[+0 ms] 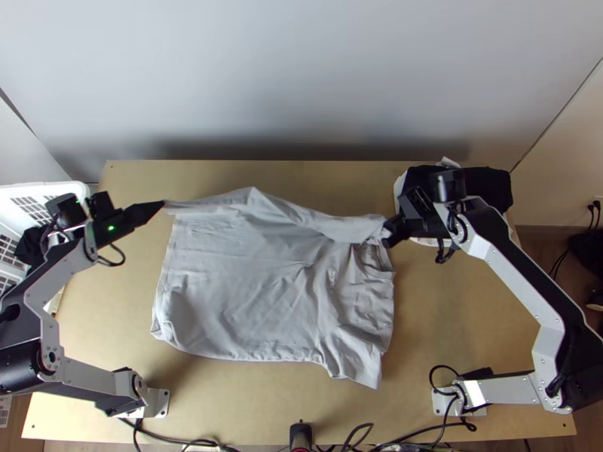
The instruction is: Fold the t-shirt
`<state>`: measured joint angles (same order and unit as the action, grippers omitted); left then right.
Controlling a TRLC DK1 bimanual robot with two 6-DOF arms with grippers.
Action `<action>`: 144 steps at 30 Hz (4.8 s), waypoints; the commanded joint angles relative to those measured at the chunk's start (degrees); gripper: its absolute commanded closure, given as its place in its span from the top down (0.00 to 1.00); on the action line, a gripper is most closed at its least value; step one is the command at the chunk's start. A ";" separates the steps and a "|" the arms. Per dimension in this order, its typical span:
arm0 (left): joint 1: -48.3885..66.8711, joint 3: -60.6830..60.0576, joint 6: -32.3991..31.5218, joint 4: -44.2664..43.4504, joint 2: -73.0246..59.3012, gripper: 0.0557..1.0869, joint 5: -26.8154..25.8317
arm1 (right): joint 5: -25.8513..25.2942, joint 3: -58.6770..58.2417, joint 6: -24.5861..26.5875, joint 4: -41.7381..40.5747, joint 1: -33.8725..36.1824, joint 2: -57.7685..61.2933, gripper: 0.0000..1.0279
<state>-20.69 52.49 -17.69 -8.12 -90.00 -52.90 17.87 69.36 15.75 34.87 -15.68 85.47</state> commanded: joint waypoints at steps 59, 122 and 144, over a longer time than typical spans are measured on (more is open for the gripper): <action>-6.82 14.83 75.88 68.76 -6.86 0.94 5.62 | 1.47 -11.00 20.55 30.87 -24.57 -15.16 0.90; -11.66 13.34 76.58 73.95 -3.17 0.94 4.74 | -5.39 -31.48 26.70 25.77 -43.38 -22.81 0.84; -12.62 11.32 75.44 76.24 -0.44 0.94 5.27 | -4.77 -30.25 23.10 10.83 -43.20 -11.12 0.03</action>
<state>-32.40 65.63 57.63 66.85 -90.72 -48.25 12.88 38.68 39.64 46.61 -58.92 73.52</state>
